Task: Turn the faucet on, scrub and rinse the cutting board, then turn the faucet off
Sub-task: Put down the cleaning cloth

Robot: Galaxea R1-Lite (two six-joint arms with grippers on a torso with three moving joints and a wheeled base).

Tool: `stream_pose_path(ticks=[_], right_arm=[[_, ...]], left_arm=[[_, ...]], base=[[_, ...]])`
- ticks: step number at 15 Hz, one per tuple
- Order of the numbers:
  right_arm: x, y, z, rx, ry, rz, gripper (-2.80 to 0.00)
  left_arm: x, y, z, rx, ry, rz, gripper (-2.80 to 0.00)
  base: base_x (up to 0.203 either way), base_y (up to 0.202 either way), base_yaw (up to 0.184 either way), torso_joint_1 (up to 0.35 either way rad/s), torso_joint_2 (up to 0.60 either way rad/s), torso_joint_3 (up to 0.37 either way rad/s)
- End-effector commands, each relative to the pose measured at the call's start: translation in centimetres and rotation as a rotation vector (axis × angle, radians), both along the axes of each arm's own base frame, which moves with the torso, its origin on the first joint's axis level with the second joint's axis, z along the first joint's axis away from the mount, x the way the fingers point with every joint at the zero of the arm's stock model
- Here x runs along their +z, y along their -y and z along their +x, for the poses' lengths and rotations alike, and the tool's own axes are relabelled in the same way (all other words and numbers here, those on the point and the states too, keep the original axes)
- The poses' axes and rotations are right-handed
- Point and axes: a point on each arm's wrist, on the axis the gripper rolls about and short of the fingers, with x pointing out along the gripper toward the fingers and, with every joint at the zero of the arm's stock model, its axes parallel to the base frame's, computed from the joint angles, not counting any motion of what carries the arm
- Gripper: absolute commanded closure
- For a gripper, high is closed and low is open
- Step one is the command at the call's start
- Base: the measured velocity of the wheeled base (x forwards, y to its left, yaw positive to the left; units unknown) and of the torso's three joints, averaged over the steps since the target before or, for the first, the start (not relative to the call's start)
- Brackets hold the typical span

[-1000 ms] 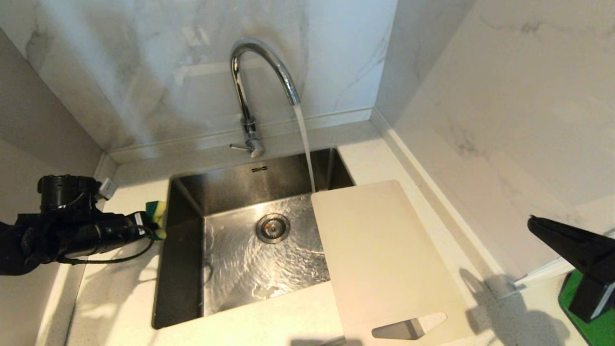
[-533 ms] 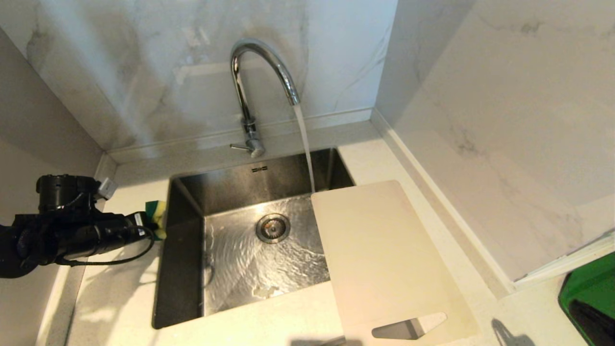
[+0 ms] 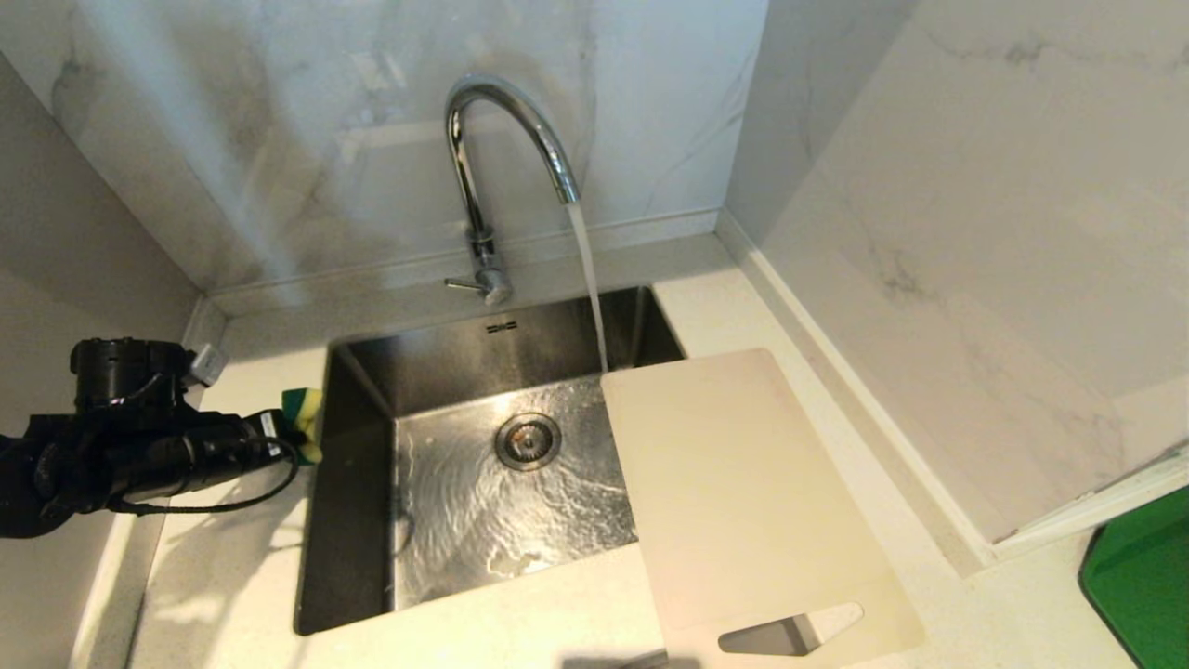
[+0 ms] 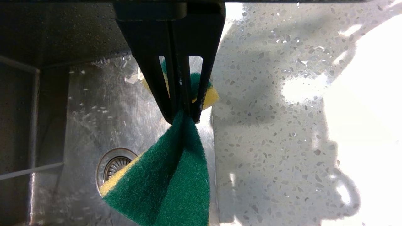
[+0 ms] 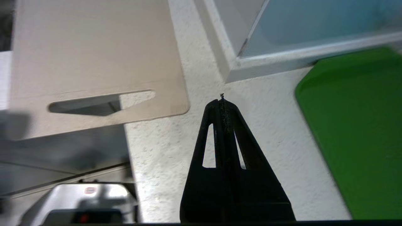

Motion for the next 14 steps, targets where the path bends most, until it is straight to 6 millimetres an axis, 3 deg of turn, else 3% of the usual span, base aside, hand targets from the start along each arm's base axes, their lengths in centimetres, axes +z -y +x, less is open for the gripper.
stream_pose_path(ticks=[1,7,14], right_arm=[[-0.6,-0.1,-0.4,0.024,-0.003,0.04,0.0],[-2.3,-0.1,-0.7,0.006,-0.172,0.073,0.0],[-2.3,-0.1,-0.7,-0.037,-0.166,0.079,0.0]], left_arm=[[0.0,0.0,0.1,-0.001,0.003,-0.001,0.0],[-0.4,0.1,0.1,-0.019,-0.007,0.023,0.0],[-1.0,1.2,0.3,-0.06,-0.024,0.02,0.0]], base=[[0.0,0.0,0.0,0.0,0.0,0.0],[0.0,0.0,0.0,0.0,0.0,0.0],[0.0,0.0,0.0,0.0,0.0,0.0]])
